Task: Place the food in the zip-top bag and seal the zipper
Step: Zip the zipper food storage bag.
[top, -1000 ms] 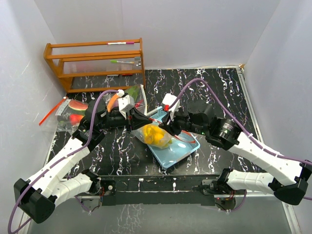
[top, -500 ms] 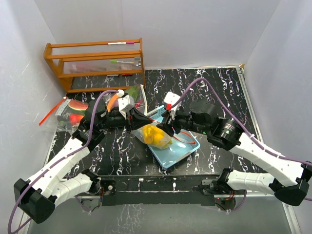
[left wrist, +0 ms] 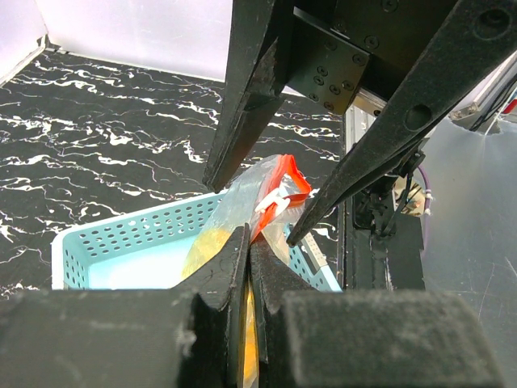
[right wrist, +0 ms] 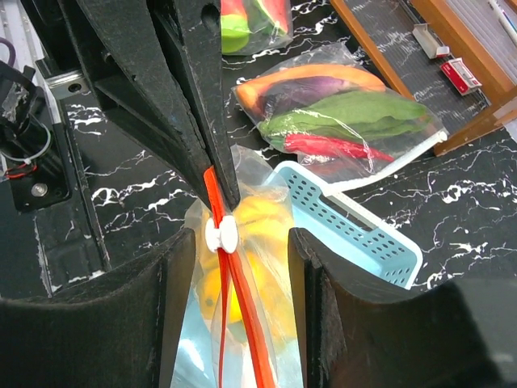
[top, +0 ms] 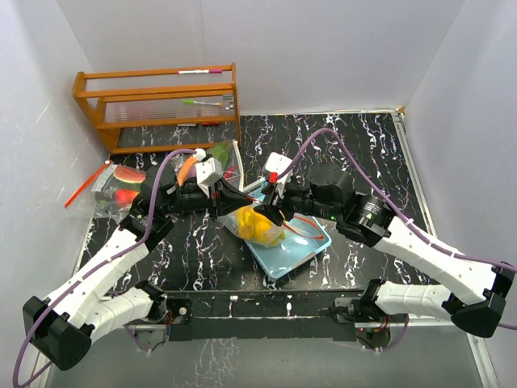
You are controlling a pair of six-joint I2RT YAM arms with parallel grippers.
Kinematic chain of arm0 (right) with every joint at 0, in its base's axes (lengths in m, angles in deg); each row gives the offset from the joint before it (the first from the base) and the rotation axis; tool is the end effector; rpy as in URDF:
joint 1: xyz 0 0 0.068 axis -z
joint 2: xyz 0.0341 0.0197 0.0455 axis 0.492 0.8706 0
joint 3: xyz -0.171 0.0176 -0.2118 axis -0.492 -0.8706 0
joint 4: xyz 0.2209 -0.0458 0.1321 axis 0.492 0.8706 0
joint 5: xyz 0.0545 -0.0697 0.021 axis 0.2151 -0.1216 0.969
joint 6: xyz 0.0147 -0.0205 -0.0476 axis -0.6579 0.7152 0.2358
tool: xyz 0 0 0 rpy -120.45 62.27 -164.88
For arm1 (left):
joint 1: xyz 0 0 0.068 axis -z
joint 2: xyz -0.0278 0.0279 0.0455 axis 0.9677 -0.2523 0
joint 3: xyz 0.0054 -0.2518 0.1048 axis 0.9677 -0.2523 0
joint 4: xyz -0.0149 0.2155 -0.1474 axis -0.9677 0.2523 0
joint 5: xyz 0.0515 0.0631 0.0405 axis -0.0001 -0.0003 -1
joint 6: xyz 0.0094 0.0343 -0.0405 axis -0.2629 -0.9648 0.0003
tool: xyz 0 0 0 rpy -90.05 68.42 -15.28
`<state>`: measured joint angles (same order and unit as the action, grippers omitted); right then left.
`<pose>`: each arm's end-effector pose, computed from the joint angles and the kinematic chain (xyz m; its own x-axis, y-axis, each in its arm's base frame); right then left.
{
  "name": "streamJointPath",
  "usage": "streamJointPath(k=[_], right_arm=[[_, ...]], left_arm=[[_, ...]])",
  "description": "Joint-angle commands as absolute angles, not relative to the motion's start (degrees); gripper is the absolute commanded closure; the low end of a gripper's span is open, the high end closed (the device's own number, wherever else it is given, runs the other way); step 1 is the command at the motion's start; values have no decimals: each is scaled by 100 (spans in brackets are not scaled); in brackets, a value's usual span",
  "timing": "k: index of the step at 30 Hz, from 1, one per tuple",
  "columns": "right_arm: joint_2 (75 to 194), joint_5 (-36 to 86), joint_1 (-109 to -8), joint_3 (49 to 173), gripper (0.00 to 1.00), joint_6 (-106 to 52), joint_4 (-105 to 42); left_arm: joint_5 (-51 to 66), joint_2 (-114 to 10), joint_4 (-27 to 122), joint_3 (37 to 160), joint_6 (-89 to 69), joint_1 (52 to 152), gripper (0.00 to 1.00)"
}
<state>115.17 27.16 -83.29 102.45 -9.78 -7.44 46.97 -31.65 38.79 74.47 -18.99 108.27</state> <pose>0.1348 0.1947 0.3912 -0.0366 -0.3468 -0.9372 -0.9108 0.3975 -0.1115 0.1679 -0.1398 0.3678 0.0142 -0.0455 -0.9989 0.9863 0.1646 0.0065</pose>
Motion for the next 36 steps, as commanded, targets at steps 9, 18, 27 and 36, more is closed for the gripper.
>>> streamJointPath(k=[9, 18, 27, 36], right_arm=[[11460, 2871, -8299, 10434, 89, -950, -1350], [11544, 2788, -8299, 10415, 92, -989, -1155], [11134, 2601, -8298, 10068, 92, -1114, -822], [10809, 2499, -8299, 9766, 92, -1330, -625]], left_arm=[[4808, -3023, 3631, 7687, -1906, 10829, 100], [4735, -2964, 3652, 7703, -1907, 10826, 100], [3882, -2591, 3564, 7697, -1952, 10829, 100], [3265, -2515, 3163, 7588, -1721, 10831, 100]])
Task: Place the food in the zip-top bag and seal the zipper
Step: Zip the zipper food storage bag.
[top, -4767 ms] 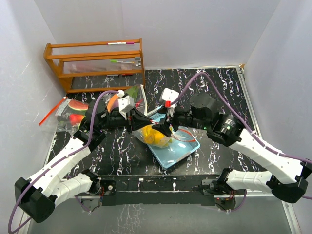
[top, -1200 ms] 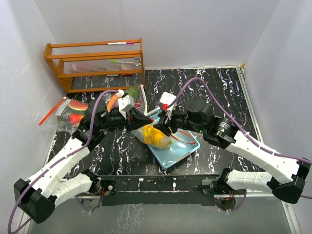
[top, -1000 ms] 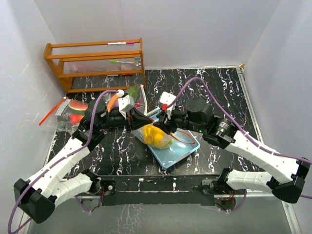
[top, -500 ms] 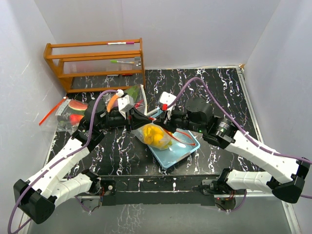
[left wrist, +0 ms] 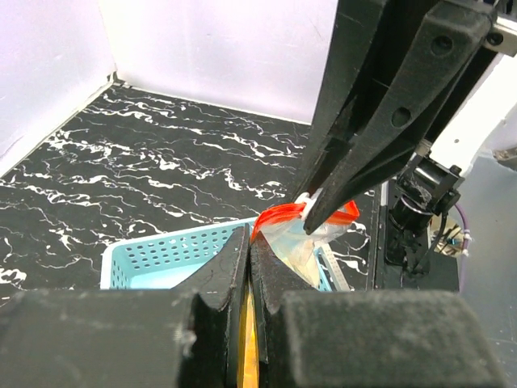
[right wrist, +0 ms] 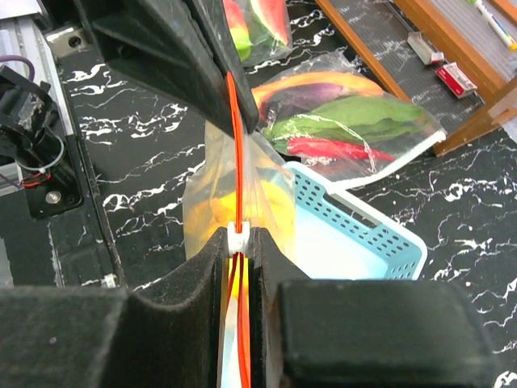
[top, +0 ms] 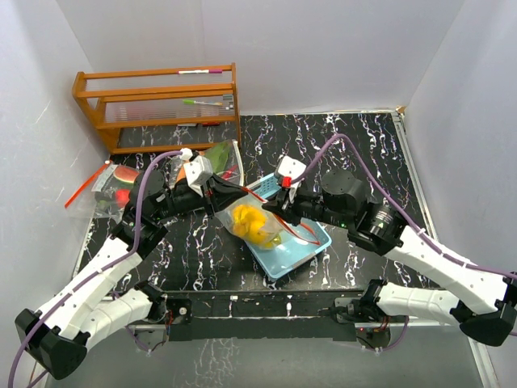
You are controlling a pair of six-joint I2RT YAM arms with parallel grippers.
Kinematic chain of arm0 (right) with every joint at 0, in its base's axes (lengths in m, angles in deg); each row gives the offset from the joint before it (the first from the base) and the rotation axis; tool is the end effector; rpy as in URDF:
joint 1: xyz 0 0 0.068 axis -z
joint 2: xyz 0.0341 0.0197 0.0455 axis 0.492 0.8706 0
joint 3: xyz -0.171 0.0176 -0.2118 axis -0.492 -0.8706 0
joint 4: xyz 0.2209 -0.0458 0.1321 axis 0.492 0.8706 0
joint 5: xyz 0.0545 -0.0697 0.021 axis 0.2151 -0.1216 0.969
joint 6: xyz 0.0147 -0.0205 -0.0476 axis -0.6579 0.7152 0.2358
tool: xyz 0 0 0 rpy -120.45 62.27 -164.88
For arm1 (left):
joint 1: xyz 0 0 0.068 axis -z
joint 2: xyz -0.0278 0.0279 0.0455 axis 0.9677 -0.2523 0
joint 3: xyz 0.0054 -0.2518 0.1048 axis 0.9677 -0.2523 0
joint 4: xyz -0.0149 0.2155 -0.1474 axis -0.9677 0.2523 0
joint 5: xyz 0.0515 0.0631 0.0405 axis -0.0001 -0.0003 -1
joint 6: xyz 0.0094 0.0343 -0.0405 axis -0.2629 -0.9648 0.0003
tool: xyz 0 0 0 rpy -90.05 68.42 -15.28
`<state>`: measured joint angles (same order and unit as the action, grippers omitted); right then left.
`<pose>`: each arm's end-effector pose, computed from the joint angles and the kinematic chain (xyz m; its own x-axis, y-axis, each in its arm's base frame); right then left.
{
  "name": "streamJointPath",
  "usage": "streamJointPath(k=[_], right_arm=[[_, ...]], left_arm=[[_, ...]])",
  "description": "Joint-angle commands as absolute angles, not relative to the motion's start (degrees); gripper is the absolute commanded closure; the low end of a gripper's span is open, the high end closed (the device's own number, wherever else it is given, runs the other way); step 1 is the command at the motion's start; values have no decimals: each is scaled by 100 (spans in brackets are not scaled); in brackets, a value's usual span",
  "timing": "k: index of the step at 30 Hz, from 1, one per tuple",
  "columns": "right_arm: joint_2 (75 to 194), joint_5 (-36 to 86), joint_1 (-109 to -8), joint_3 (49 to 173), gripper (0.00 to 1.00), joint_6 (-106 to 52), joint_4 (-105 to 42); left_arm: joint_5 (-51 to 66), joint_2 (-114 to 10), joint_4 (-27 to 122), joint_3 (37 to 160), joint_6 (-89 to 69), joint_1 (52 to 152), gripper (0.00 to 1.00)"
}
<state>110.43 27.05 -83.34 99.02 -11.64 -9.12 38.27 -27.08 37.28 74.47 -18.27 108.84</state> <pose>0.1235 0.1795 0.3910 -0.0368 -0.2940 -0.9551 -0.9060 0.4131 -0.0923 0.1539 -0.1284 0.3859 0.0914 -0.1143 -0.9892 0.9517 0.3026 0.0530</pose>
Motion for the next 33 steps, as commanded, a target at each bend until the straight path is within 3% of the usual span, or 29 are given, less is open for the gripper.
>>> streamJointPath(k=[1, 12, 33], right_arm=[[10747, 2461, -8295, 9722, 92, -1351, -623], [10184, 2055, -8299, 9270, 92, -1649, -535], [9325, 1557, -8299, 8930, 92, -1893, -23]], left_arm=[[3179, -2502, 3132, 7586, -1711, 10831, 100], [1355, -2431, 3334, 8106, -2020, 10827, 100], [-145, -2359, 2997, 8325, -2353, 10831, 100]])
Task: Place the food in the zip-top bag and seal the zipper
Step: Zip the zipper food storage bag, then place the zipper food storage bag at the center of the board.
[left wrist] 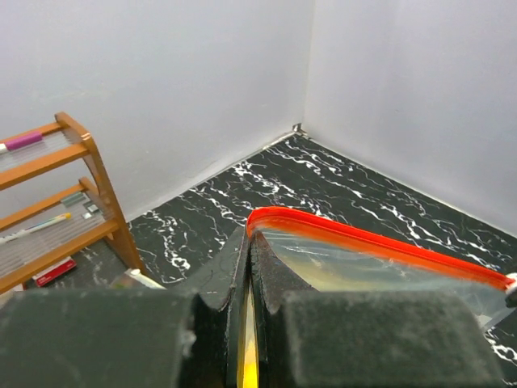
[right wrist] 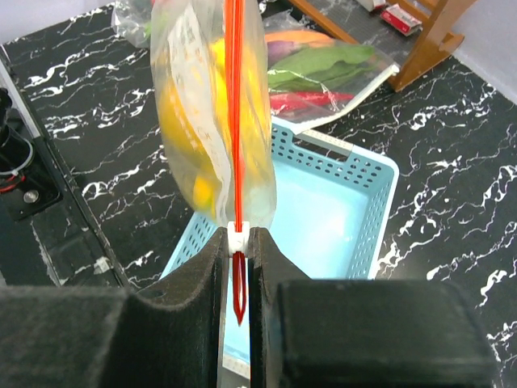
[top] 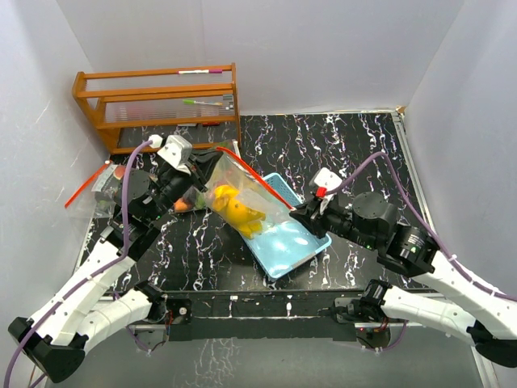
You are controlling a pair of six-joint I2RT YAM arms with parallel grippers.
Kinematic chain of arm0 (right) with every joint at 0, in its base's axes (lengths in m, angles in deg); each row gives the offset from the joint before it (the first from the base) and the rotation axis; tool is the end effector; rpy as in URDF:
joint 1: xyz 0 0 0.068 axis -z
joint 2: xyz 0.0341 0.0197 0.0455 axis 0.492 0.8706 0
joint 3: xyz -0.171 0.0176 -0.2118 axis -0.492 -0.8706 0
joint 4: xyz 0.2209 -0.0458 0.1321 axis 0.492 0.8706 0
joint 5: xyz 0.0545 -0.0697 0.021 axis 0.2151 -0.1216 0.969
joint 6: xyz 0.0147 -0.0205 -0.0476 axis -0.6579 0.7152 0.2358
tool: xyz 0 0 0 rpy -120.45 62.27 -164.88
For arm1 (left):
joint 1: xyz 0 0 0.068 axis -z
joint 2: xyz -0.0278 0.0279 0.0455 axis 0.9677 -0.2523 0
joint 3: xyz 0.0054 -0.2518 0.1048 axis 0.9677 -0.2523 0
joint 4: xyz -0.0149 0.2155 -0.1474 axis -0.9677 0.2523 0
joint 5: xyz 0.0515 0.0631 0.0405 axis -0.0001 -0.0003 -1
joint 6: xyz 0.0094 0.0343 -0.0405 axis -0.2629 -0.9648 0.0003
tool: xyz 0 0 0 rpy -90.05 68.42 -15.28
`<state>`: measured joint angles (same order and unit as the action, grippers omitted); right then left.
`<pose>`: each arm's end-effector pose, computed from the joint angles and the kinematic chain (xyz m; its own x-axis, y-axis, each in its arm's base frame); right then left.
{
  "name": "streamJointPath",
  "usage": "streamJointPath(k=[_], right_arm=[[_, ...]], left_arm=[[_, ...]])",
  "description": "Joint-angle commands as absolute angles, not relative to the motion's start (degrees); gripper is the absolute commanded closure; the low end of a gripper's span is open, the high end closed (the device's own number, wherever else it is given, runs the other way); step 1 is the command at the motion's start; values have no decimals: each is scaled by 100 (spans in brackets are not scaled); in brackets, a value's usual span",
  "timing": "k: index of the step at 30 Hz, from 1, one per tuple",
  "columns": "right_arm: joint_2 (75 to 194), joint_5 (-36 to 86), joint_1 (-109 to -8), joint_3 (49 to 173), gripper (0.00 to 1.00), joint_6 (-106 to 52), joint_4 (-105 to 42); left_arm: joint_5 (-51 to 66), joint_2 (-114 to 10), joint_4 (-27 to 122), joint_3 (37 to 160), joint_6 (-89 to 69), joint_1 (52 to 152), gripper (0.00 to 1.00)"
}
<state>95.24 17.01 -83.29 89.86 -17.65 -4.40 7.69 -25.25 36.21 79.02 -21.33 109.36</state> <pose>0.0919 0.1254 0.3723 -0.1223 -0.2372 -0.9637 -0.8090 0.5863 -0.0416 0.1544 -0.1102 0.4227 0.2471 -0.1717 -0.9537 0.6683 0.7428 0.0394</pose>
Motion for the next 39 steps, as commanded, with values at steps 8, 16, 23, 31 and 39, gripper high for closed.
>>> streamJointPath(k=[8, 16, 23, 31, 39], right_arm=[[9282, 1478, -8299, 8968, 89, -1941, 25], [9963, 1127, -8299, 9484, 6, -2240, -327], [10718, 481, -8298, 10090, 2, -3027, -73], [10589, 627, -8298, 9745, 2, -3620, -313], [10862, -279, -8294, 9608, 2, -4438, -64]], left_arm=[[-91, -2424, 2947, 8361, -2336, 10823, 100], [200, -2487, 3047, 8365, -2179, 10826, 100], [-783, -2572, 3612, 8602, -2369, 10827, 100], [-2808, -2658, 4191, 8725, -2676, 10825, 100], [-4054, -2649, 4815, 8575, -2648, 10826, 100]])
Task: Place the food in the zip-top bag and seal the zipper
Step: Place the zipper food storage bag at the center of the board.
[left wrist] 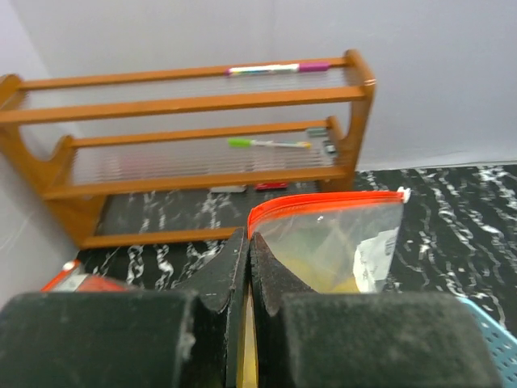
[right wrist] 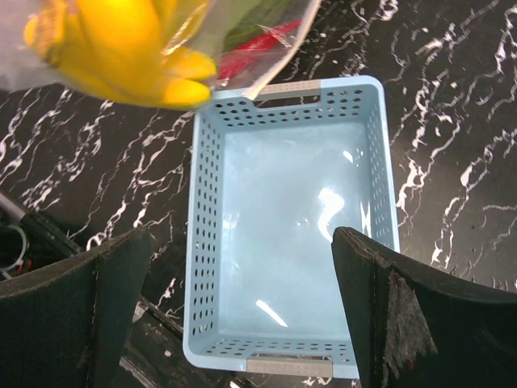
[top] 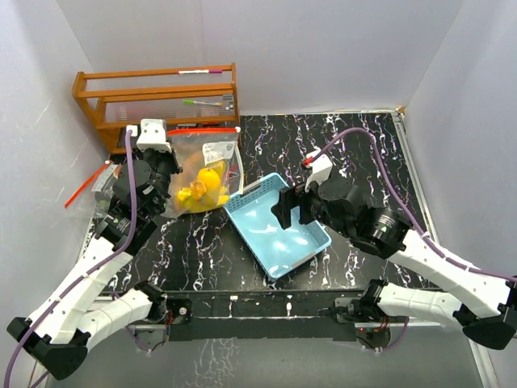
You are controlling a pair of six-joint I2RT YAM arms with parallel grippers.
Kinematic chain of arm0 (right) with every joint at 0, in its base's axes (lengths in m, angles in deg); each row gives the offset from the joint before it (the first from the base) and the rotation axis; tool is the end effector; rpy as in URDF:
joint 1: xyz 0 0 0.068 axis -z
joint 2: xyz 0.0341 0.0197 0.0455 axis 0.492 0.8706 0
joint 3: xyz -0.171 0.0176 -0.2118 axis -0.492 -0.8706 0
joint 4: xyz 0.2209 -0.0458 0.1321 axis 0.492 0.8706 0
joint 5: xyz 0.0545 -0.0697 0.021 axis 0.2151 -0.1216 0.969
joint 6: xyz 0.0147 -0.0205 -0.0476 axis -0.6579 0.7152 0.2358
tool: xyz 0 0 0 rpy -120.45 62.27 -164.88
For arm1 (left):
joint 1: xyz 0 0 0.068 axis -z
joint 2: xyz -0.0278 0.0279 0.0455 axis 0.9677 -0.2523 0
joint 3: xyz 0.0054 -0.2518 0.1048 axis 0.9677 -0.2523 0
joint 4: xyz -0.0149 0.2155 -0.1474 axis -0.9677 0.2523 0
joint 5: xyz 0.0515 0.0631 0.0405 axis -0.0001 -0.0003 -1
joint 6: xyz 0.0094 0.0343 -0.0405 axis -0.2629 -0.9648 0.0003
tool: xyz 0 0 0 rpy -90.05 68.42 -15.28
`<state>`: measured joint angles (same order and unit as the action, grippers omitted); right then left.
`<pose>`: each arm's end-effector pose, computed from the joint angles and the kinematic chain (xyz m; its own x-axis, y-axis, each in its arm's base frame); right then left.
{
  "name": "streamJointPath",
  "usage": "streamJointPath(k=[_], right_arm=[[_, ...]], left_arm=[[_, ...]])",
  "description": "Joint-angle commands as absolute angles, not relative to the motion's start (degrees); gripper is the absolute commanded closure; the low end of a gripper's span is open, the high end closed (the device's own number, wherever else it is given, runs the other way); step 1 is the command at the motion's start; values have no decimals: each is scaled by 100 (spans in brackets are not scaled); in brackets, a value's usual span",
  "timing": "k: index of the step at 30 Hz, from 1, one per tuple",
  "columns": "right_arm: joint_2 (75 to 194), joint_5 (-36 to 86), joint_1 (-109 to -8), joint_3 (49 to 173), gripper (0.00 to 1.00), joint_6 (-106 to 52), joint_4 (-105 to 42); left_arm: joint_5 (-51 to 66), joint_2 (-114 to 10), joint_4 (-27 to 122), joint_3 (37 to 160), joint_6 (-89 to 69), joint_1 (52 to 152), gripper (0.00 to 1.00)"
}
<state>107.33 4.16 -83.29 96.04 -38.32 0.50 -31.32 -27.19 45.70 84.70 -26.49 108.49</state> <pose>0.1239 0.1558 0.3667 -0.4552 -0.1045 -0.8843 -0.5492 0.8147 0.1864 0.1683 -0.0881 0.4324 0.1750 -0.0262 -0.9842 0.0361 0.9991 -0.0202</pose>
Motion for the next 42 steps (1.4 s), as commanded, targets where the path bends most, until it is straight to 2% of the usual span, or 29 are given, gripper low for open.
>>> streamJointPath(k=[1, 12, 14, 15, 17, 19, 20, 21, 22, 42], right_arm=[[10915, -403, -8299, 9618, 2, -4531, -53], [11171, -1238, -8299, 9638, 2, -5476, 43], [11158, -1269, -8299, 9616, 2, -5508, 32], [11152, -1298, -8296, 9610, 2, -5537, 36], [11144, -1301, -8295, 9610, 2, -5570, 47], [11124, -1297, -8299, 9600, 2, -5570, 46], [11109, -1309, -8299, 9588, 2, -5570, 34], [11102, -1319, -8297, 9571, 2, -5566, 24], [11093, -1331, -8298, 9559, 2, -5568, 14], [11165, -1325, -8298, 9543, 2, -5561, -14]], left_arm=[[-4131, -2647, 4908, 8571, -2612, 10823, 100], [-4382, -2582, 5611, 8595, -2090, 10820, 100], [-4277, -2532, 5573, 8638, -2072, 10824, 95], [-4229, -2532, 5598, 8685, -2045, 10820, 81], [-4077, -2568, 5700, 8799, -1995, 10825, 66], [-3938, -2607, 5770, 8866, -1952, 10823, 42], [-3886, -2609, 5767, 8875, -1933, 10819, 29], [-3835, -2609, 5762, 8870, -1912, 10819, 8], [-3792, -2582, 5733, 8855, -1908, 10819, 3], [-3187, -2555, 5993, 8798, -1508, 10824, 3]])
